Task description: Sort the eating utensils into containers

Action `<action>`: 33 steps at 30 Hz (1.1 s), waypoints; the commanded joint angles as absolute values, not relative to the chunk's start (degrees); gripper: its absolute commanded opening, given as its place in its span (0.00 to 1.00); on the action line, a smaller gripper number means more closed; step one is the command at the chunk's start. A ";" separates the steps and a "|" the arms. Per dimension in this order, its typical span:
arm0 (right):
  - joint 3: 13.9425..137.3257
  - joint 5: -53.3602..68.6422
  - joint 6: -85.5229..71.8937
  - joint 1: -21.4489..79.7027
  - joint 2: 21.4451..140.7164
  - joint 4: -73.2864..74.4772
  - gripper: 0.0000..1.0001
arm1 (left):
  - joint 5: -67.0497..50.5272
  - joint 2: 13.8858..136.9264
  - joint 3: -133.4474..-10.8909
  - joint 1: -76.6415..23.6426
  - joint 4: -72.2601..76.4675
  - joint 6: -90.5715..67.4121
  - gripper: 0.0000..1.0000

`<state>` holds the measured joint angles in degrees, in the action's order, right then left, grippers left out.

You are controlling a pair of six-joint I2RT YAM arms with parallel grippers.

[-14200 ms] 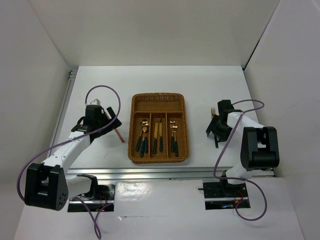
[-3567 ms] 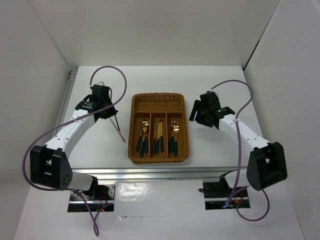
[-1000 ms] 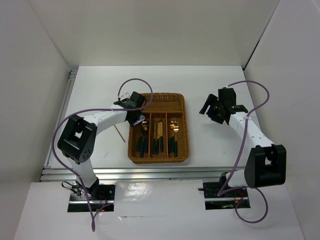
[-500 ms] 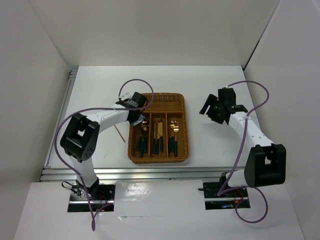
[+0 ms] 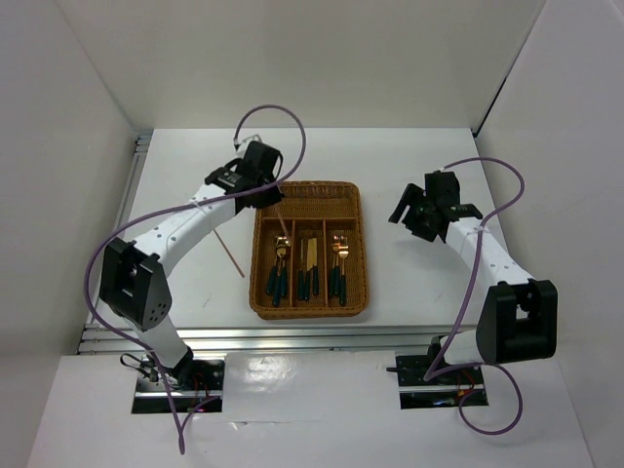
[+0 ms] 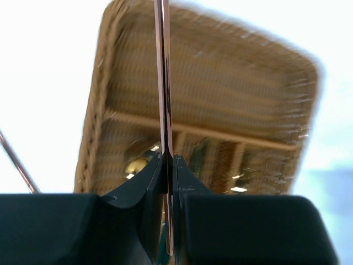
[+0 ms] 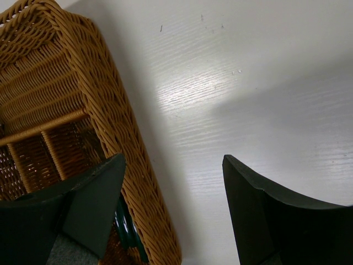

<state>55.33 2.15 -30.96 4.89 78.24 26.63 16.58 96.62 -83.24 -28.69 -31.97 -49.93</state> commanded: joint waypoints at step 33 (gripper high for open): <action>56.96 -1.05 -30.67 4.92 73.48 30.06 0.79 | 24.08 107.49 -84.73 -31.55 -22.41 -115.37 0.05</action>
<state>56.05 -1.89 -30.98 4.89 76.12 29.47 22.37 106.74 -82.46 -30.28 -20.53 -105.60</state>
